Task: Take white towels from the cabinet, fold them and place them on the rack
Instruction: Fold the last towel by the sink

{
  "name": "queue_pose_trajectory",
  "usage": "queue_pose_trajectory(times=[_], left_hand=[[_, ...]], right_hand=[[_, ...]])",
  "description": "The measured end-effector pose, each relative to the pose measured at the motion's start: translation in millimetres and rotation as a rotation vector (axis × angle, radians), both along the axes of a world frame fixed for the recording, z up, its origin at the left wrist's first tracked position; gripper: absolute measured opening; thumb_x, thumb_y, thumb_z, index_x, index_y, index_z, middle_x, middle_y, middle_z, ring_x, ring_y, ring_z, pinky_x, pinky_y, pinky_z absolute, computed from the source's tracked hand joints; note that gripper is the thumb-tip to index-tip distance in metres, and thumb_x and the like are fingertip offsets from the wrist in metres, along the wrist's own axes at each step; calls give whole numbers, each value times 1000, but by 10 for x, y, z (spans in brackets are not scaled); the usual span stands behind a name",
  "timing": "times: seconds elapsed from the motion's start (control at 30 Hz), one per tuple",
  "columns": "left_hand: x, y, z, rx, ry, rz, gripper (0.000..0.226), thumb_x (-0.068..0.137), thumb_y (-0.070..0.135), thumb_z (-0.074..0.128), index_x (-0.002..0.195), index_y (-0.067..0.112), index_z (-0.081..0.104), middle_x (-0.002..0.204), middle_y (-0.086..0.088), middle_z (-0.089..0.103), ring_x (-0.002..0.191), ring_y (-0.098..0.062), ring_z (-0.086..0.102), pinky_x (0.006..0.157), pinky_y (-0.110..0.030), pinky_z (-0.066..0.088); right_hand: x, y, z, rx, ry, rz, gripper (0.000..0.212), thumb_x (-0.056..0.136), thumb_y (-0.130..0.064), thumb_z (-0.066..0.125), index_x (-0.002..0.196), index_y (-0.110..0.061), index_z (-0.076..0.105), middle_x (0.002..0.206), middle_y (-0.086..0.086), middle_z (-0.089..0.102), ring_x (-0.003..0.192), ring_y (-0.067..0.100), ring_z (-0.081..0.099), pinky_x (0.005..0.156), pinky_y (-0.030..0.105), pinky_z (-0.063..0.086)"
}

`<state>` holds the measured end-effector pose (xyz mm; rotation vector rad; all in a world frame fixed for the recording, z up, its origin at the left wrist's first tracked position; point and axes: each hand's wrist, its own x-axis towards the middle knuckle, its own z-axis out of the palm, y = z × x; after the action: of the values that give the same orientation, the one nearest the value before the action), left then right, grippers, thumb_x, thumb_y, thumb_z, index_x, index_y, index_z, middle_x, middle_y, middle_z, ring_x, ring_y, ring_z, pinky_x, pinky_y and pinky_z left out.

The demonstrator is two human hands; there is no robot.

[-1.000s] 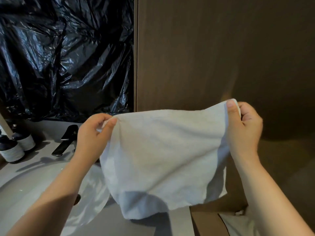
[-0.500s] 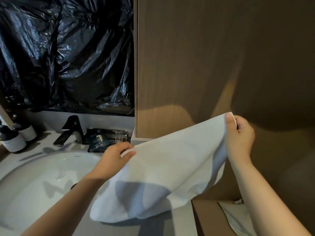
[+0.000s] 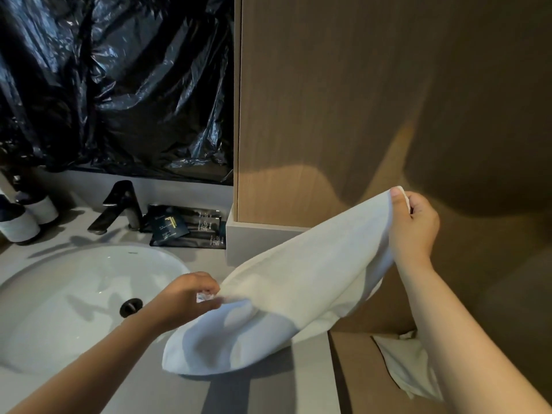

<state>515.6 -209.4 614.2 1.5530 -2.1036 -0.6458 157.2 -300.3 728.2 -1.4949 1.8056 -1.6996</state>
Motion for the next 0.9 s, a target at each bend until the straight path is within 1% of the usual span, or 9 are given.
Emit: queue_pose_trajectory(times=[0.13,0.23,0.33,0.43,0.57,0.67,0.73,0.8,0.9], left_hand=[[3,-26,-63,-63,33,81,10,85,8,71,78,11,64,79,-2,60,74,-15,55,72,-29,45],[116,-132,-3,-75,29,196,13,92,9,59,83,18,58,81,3,56,78,-9,51,70,-14,37],[286,-314,232,-204,-93,138,8,93,5,58,92,10,64,85,-3,57,83,-20,54,70,-21,32],[420,-546,562,-281,-161,115,9,90,7,65,97,8,70,89,-4,61,84,-22,58,74,-26,37],[460,-711,733,-160,-288,79,14,89,19,68,103,20,71,95,8,60,88,-11,57,75,-20,39],[400,-652,566,-15,-374,46,15,90,16,66,103,13,71,97,-2,67,88,-17,60,78,-26,46],[355,-584,394,49,-392,32,12,92,16,62,100,11,69,98,-3,66,88,-19,59,77,-27,44],[331,-528,238,39,-395,39,5,94,17,58,95,14,62,94,0,62,84,-17,54,68,-24,36],[343,-513,115,-27,-380,174,12,99,23,51,105,14,57,100,-1,63,90,-22,58,69,-29,36]], right_hand=[[-31,-30,5,-23,10,3,30,98,-41,50,90,-16,64,78,-8,59,73,6,54,65,18,39],[-84,-45,-7,-28,26,-7,33,99,-42,49,95,-14,66,86,-2,62,79,9,56,68,20,42],[-136,-57,-9,-29,4,-17,32,99,-41,49,93,-15,66,85,-2,63,80,11,57,72,24,45],[-161,-94,17,-17,-108,-50,26,98,-39,51,89,-19,65,81,-7,61,78,9,57,71,22,43],[-189,-156,25,37,-226,-91,19,98,-39,53,84,-29,60,80,-16,57,78,4,56,70,19,41],[-194,-185,-40,59,-226,-91,18,98,-36,54,91,-21,61,84,-8,60,83,12,58,76,25,44],[-174,-188,-91,65,-205,-87,19,98,-36,54,93,-19,62,88,-4,61,88,14,58,80,29,44],[-159,-190,-126,71,-182,-79,19,98,-37,53,94,-20,62,92,-2,62,90,15,58,80,30,44],[-191,-212,-166,74,-170,-84,22,98,-38,53,96,-18,63,95,0,64,93,17,60,84,33,49]])
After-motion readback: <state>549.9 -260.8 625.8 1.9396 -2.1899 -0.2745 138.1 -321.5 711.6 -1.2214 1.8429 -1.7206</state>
